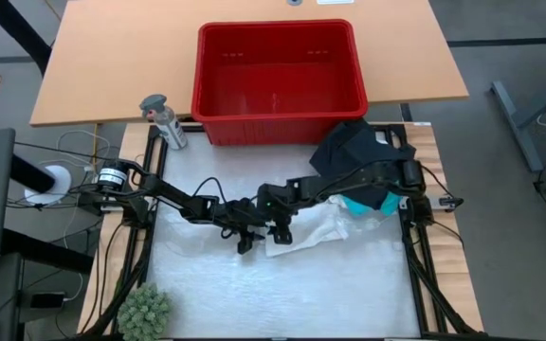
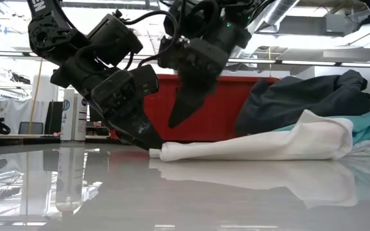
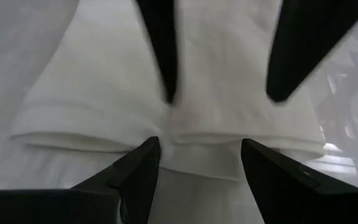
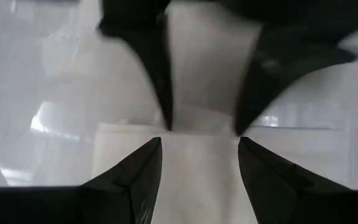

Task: Fold Laundry from Bin
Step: Fold the white underwear

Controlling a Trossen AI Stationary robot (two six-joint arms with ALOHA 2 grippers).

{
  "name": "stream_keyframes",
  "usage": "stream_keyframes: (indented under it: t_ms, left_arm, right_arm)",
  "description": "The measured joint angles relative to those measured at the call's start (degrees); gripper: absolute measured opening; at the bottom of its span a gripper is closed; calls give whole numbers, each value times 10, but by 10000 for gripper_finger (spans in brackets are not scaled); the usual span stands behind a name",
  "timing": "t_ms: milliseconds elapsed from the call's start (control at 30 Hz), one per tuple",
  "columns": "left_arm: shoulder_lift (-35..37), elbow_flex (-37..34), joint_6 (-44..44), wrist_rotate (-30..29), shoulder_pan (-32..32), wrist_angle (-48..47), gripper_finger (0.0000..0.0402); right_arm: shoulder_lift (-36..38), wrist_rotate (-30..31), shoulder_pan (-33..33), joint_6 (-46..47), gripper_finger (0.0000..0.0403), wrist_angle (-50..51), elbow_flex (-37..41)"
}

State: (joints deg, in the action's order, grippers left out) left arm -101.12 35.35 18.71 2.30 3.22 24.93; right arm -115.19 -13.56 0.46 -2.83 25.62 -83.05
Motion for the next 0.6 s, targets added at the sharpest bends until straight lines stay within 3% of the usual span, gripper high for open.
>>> stream_keyframes:
  t_ms: [300,600]
  left_arm:
    - [0,0,-9,-2,0,0,221]
    - [0,0,-9,-2,0,0,221]
  right_arm:
    - [-22,0,2,-3,230,-6,1]
    - [-23,0,0,-5,199,-33,22]
